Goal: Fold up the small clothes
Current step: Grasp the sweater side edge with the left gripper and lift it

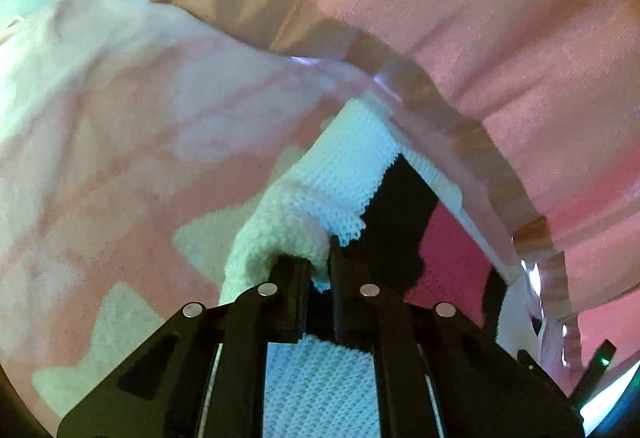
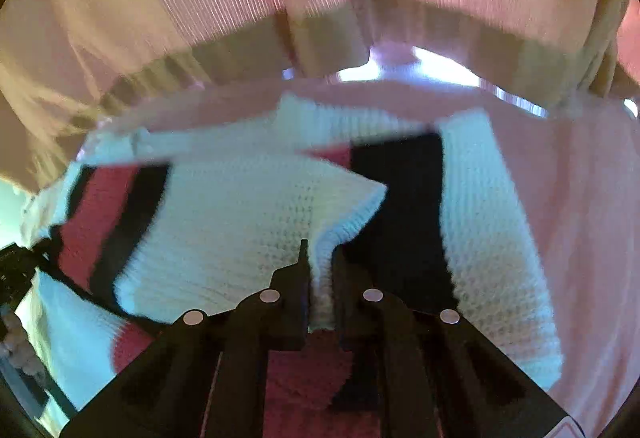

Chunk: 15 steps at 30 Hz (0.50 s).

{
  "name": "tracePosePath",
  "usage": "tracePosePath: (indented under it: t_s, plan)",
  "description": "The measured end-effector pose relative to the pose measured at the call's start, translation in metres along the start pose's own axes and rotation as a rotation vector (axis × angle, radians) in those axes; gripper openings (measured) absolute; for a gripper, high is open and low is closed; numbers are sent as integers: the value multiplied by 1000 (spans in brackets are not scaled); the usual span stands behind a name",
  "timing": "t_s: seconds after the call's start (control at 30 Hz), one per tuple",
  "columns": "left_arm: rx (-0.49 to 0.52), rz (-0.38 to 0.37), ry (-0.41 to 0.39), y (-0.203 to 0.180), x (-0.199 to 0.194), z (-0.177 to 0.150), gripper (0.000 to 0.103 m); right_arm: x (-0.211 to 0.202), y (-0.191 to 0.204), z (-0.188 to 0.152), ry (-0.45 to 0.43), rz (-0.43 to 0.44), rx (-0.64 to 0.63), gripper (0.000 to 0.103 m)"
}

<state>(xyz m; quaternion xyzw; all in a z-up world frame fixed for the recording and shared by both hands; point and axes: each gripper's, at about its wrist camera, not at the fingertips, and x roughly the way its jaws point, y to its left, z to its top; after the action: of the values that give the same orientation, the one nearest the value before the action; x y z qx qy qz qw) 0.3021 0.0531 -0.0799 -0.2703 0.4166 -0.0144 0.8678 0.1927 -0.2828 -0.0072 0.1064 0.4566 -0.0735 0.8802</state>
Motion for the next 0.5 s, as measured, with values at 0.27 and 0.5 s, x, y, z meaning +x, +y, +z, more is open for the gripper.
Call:
tracePosePath:
  t_s: [0.27,0.5]
  plan:
    - [18,53,66,8,21,-1,9,18,-17,-11,54,-42,11,9]
    - [96,85,79,2,19,0,13,-21,-7,7,-19,-35,-13,21]
